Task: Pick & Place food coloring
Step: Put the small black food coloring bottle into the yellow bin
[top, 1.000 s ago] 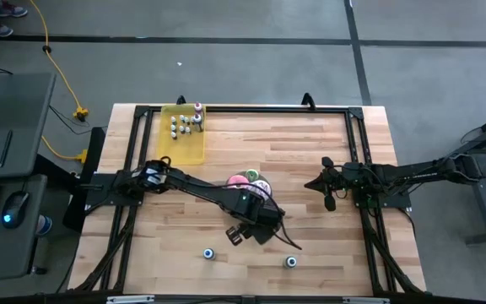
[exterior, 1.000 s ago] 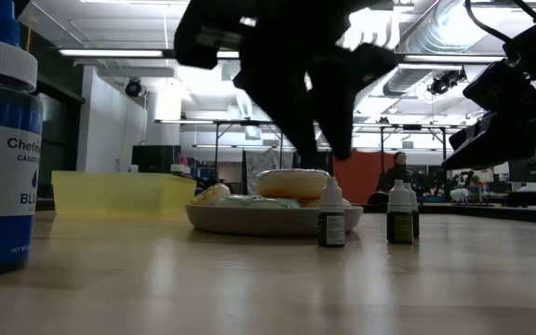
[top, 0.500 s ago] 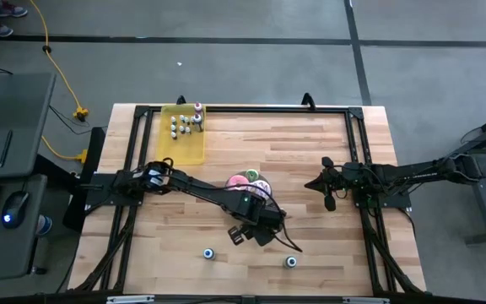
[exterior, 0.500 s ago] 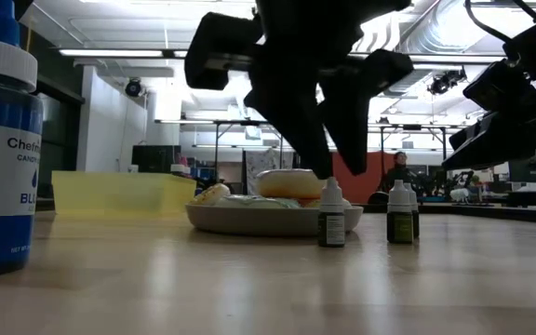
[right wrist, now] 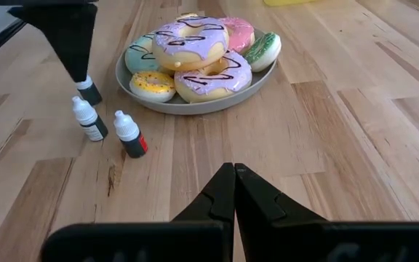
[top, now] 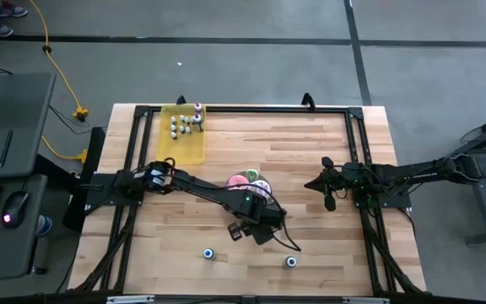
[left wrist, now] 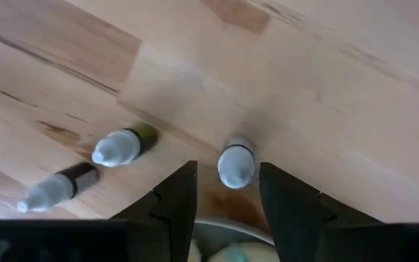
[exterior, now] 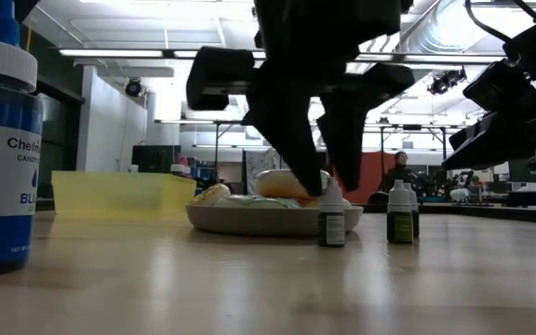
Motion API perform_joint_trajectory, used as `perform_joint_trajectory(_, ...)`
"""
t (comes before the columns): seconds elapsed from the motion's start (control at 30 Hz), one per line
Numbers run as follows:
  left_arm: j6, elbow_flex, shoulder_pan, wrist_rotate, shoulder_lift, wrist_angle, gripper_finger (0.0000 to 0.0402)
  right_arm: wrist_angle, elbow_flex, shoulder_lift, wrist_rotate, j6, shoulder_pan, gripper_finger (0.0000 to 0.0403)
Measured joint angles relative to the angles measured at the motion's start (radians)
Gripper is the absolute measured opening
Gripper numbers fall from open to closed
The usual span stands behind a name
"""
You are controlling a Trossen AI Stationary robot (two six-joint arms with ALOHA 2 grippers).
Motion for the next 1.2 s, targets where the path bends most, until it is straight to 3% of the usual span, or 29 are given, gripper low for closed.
perform_joint_trajectory(1.2, -0.038, 0.002, 0.009, -0.003, 0.034, 0.058, 0.0143, 0.0, 0.0, 0.0, 0.0, 0.0, 0.0, 0.0)
